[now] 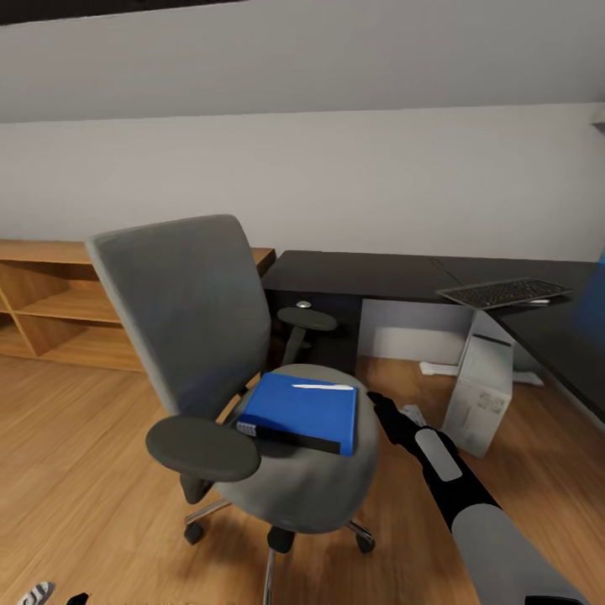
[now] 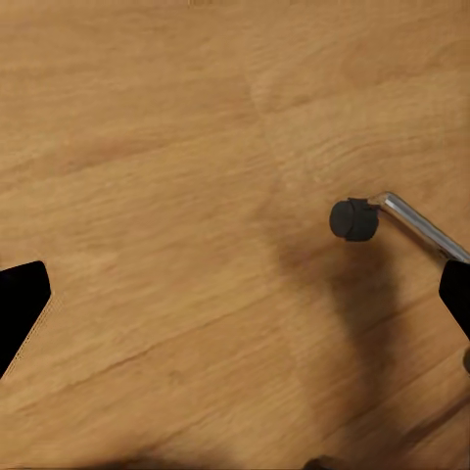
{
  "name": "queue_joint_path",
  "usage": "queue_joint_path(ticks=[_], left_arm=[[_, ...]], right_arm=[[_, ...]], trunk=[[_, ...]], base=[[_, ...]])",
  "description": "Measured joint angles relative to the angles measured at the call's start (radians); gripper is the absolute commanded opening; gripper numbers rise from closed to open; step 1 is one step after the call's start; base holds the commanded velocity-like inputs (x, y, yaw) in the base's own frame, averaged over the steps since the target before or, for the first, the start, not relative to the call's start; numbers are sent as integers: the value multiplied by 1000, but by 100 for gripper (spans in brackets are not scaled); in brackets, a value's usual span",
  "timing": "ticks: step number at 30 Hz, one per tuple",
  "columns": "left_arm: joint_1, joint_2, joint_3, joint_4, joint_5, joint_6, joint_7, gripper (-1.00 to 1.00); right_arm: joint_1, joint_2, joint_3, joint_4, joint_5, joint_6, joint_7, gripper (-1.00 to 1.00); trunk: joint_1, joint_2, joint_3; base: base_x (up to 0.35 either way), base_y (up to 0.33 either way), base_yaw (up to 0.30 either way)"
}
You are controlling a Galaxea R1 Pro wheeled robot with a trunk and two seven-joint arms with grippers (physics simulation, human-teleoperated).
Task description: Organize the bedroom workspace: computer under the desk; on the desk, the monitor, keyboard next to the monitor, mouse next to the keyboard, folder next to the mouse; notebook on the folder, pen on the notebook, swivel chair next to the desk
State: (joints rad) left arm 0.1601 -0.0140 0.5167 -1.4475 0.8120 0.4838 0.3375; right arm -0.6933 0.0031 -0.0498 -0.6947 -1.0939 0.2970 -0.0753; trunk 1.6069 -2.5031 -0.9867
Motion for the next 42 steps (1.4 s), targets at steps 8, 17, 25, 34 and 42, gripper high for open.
queue_joint_path(ticks=[8, 17, 25, 34, 42], left_arm=[[-1, 3, -2, 42, 0, -1, 0, 100], [-1, 2, -2, 53, 1, -1, -4, 100], [-1, 1, -2, 57, 1, -1, -11, 100], [-1, -1, -2, 58, 1, -1, -13, 100], [-1, -2, -2, 58, 1, -7, -13, 100]], right_arm=[[3, -2, -3, 1, -14, -1, -1, 100], [3, -2, -2, 1, -41, -1, 0, 100], [3, -2, -2, 1, -39, -1, -1, 100], [5, -19, -1, 4, -45, -2, 0, 100], [5, -21, -1, 9, -45, -2, 0, 100]], trunk=[[0, 0, 0], [0, 0, 0], [0, 0, 0], [0, 0, 0], [0, 0, 0]], base=[[0, 0, 44], [0, 0, 104], [0, 0, 241], [0, 0, 53], [4, 5, 0]])
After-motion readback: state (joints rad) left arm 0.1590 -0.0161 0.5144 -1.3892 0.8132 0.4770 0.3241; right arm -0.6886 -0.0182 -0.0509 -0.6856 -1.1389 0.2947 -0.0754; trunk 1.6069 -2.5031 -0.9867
